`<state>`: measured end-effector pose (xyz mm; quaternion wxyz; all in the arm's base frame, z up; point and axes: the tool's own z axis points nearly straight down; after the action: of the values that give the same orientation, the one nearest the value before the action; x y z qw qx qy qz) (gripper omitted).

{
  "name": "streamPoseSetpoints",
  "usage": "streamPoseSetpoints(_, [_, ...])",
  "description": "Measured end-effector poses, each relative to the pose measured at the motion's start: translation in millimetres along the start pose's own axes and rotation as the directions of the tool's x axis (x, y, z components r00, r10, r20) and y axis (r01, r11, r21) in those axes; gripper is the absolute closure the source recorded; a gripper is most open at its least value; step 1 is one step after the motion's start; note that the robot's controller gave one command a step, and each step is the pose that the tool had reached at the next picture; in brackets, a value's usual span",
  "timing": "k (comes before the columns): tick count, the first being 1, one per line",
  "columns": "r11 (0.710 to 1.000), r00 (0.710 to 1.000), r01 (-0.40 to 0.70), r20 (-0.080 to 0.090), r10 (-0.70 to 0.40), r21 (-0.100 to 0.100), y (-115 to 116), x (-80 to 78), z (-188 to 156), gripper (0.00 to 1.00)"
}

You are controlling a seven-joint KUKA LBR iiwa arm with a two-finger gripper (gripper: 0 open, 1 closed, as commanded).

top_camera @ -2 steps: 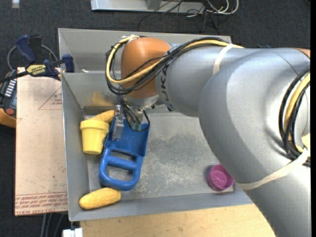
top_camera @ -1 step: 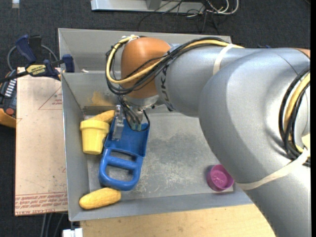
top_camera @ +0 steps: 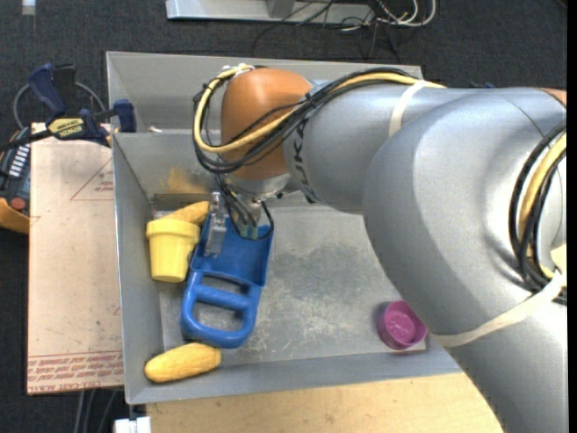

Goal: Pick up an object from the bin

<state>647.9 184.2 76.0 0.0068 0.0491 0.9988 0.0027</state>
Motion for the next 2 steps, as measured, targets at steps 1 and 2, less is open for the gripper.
streamPoseSetpoints(1, [0.921, 0.921, 0.389, 0.029, -0.389, 0.001, -29.7, 17.6, -3.1, 1.0])
streamPoseSetpoints(2, [0.921, 0.921, 0.39, 0.029, -0.389, 0.001, -29.7, 17.8, -3.0, 1.0])
